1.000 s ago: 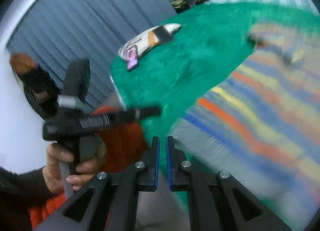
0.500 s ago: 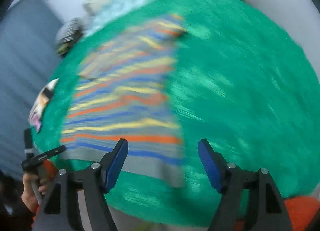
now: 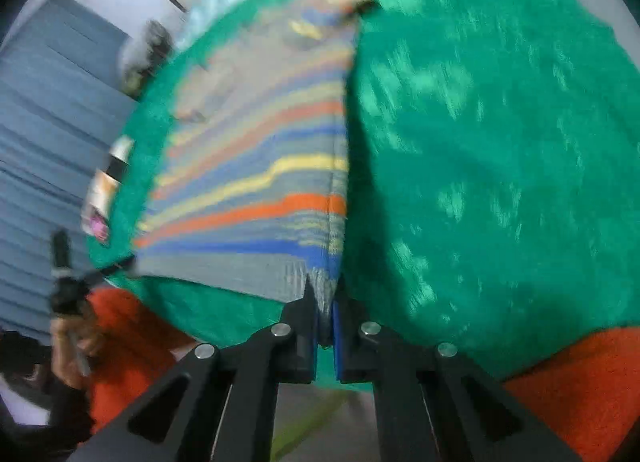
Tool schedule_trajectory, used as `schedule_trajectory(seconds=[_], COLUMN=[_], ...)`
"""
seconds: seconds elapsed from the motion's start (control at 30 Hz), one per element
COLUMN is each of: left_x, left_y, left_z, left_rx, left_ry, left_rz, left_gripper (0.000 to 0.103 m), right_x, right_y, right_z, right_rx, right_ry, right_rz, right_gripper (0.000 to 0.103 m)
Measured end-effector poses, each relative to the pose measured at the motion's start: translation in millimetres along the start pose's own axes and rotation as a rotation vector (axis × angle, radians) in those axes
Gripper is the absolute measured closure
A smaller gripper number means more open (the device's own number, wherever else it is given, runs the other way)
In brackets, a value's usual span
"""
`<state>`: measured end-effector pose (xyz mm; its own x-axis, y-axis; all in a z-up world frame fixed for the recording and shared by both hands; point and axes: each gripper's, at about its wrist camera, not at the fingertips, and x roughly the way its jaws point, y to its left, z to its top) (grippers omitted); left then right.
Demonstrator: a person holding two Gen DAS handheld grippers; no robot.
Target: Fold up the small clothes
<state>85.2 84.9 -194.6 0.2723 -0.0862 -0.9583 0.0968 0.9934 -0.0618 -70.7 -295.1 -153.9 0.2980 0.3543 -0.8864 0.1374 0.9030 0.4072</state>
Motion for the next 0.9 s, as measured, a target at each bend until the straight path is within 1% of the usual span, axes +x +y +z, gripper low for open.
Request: schedule_trajectory(seconds=[0.03,0.07,0.2,0.27,0.3,0.33,0.37,0.4,0.43,0.47,0.5,0.53,0.57,0.6,0.63,0.67,0.7,0.73,0.77,0.8,0.83,0.9], left_x=[3,3,-1,0,-1,-2,-3,-5,-9,-13,-21,-33,-45,-60,-75,-87,-98,-110,-112,-113,-111,-97], left_y=[-2,-5,-5,-5,-4,-5,-7,-8,-8,-8,-6,-3,0,2,2,1,-3,-11,-15,-26,-33,-51], left_z=[-3,-5,-10,-12,-13,-14,-15,-17,-19,-22,-25,-30,-33,-37,-38,-36,-31,-23,-17,-6,0,16], left_rx=[0.011,0.027,0.024,0.018,0.017,0.018,0.022,0.024,0.027,0.027,0.02,0.003,-0.011,-0.03,-0.05,-0.06,-0.066,-0.064,-0.059,-0.043,-0.03,0.013], left_ry=[-0.008,-0.026,-0.049,-0.051,-0.052,-0.053,-0.053,-0.053,-0.048,-0.047,-0.051,-0.077,-0.105,-0.149,-0.199,-0.242,-0.288,-0.345,-0.37,-0.395,-0.405,-0.412], left_rz=[0.019,0.038,0.041,0.045,0.05,0.062,0.078,0.081,0.094,0.108,0.124,0.145,0.161,0.189,0.21,0.206,0.187,0.153,0.132,0.103,0.087,0.046], left_gripper=[0.102,0.102,0.102,0.102,0.101,0.097,0.096,0.09,0.074,0.064,0.045,0.038,0.038,0.037,0.031,0.026,0.018,0.012,0.011,0.01,0.01,0.01], right_x=[17,20,14,18,18,19,20,18,12,9,4,-5,-19,-33,-43,-55,-66,-75,-78,-77,-73,-53], right_y=[-3,-3,8,10,9,12,15,17,17,18,19,20,21,24,27,33,42,53,62,76,85,101], right_z=[-5,-8,-10,-10,-10,-8,-4,-4,-5,-5,-5,-5,-4,-2,0,4,10,18,25,35,42,57], right_rx=[0.009,0.01,-0.032,-0.026,-0.02,-0.021,-0.026,-0.034,-0.038,-0.039,-0.037,-0.036,-0.042,-0.06,-0.079,-0.106,-0.141,-0.181,-0.216,-0.263,-0.288,-0.337], right_ry=[0.029,0.017,-0.009,-0.009,-0.013,-0.018,-0.021,-0.022,-0.023,-0.025,-0.029,-0.041,-0.068,-0.102,-0.126,-0.158,-0.196,-0.23,-0.251,-0.273,-0.288,-0.306], right_rz=[-0.03,-0.044,-0.094,-0.095,-0.096,-0.104,-0.11,-0.114,-0.117,-0.133,-0.154,-0.179,-0.208,-0.24,-0.265,-0.292,-0.313,-0.32,-0.314,-0.295,-0.286,-0.241], right_gripper=[0.098,0.098,0.098,0.098,0.098,0.099,0.099,0.096,0.091,0.087,0.074,0.062,0.059,0.059,0.059,0.059,0.059,0.058,0.055,0.049,0.047,0.047])
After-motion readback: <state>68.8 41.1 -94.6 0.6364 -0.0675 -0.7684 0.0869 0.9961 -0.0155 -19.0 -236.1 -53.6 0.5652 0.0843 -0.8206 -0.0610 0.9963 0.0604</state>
